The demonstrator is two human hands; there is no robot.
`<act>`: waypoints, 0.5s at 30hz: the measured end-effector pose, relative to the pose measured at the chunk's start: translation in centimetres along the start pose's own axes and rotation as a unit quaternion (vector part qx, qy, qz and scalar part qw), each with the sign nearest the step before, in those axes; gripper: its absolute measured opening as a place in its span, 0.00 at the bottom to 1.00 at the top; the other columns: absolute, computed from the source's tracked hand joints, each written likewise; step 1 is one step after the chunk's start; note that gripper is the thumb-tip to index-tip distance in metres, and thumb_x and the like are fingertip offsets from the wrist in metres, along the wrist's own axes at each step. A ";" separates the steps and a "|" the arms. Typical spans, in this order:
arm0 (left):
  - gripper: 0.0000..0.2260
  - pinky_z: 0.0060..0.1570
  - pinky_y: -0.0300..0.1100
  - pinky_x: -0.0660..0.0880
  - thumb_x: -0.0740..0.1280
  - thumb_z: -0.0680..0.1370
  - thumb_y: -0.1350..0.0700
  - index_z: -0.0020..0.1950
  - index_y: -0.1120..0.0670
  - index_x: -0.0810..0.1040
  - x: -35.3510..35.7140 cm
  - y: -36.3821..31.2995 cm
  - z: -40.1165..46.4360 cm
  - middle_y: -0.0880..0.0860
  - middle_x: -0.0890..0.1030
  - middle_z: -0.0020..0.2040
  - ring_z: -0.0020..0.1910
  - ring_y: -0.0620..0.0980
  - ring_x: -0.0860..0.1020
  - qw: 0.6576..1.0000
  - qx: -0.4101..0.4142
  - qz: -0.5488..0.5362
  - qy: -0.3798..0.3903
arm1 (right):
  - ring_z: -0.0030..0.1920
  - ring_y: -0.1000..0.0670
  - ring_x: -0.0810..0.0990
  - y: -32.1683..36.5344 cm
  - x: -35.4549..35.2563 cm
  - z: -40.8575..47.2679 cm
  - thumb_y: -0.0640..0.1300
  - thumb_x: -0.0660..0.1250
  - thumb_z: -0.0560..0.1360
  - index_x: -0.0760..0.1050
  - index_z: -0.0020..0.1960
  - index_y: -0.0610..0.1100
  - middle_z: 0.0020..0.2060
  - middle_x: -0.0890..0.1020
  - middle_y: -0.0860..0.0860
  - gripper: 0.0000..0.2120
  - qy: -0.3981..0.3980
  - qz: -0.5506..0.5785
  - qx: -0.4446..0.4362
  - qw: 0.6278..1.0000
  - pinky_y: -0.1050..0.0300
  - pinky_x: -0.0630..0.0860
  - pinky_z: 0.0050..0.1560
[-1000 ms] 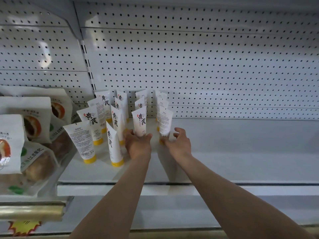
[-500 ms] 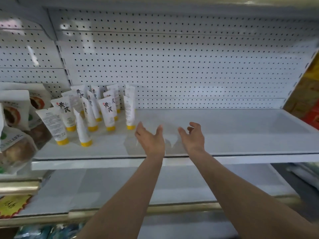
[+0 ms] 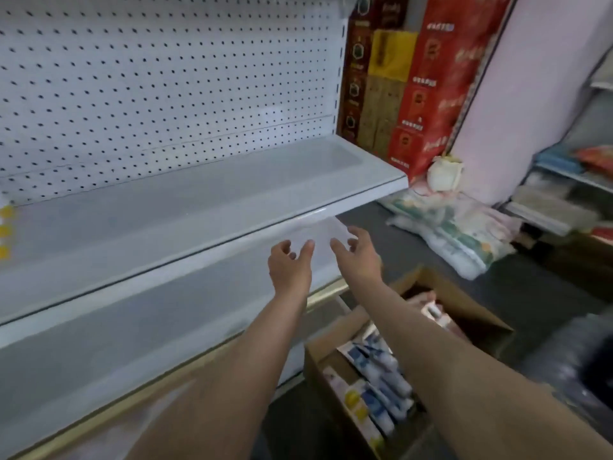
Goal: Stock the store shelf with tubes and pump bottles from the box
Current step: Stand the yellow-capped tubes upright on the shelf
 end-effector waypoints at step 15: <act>0.27 0.64 0.51 0.71 0.66 0.78 0.41 0.71 0.56 0.69 15.7 19.0 -2.5 0.57 0.74 0.68 0.64 0.59 0.74 0.909 -0.156 0.299 0.245 | 0.46 0.53 0.74 -27.7 -8.5 -0.3 0.57 0.60 0.80 0.70 0.53 0.52 0.45 0.73 0.54 0.09 -0.066 -0.055 0.336 0.938 0.60 0.68 0.45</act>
Point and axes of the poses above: each hand's wrist, its own z-axis towards the middle knuckle, its own x-axis out of the palm, y = z × x, the point moved 8 cm from there along z, towards the middle knuckle
